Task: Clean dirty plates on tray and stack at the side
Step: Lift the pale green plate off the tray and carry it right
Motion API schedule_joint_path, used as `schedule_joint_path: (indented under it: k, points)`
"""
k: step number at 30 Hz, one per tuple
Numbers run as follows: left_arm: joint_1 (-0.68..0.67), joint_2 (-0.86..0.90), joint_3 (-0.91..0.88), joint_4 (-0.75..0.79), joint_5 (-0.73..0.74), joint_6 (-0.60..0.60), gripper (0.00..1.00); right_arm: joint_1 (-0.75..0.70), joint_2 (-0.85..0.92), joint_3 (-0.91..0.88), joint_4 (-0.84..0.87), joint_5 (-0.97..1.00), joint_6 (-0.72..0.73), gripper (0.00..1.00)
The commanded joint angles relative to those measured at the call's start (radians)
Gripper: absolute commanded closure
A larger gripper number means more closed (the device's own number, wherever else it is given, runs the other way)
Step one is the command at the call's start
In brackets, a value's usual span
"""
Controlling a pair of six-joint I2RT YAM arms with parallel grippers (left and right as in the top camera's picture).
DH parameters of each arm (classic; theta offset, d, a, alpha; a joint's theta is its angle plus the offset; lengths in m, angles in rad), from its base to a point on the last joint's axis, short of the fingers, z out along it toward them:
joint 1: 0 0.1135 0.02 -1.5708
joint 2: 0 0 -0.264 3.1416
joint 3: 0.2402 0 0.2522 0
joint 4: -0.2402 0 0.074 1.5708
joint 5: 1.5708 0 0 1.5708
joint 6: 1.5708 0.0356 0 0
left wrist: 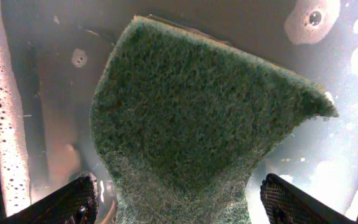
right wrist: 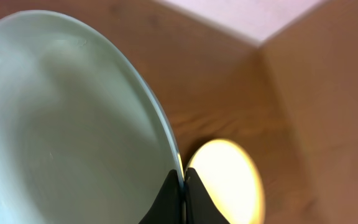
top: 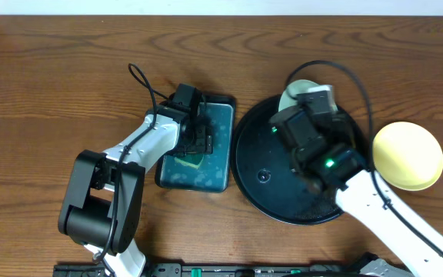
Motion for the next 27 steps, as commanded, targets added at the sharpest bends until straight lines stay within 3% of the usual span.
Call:
schedule_joint_path:
  k: [1,15,27]
  points:
    - [0.006,0.05,-0.039,-0.013,-0.008,-0.003,0.15,-0.097,0.016,-0.001,-0.032,-0.179,0.264,0.99]
    - [0.006,0.05,-0.039,-0.013,-0.008,-0.003,0.16,-0.61,0.05,-0.001,-0.046,-0.927,0.284,0.99]
    - [0.006,0.05,-0.039,-0.013,-0.008,-0.003,0.16,-1.054,0.055,-0.001,-0.128,-1.007,0.264,0.99]
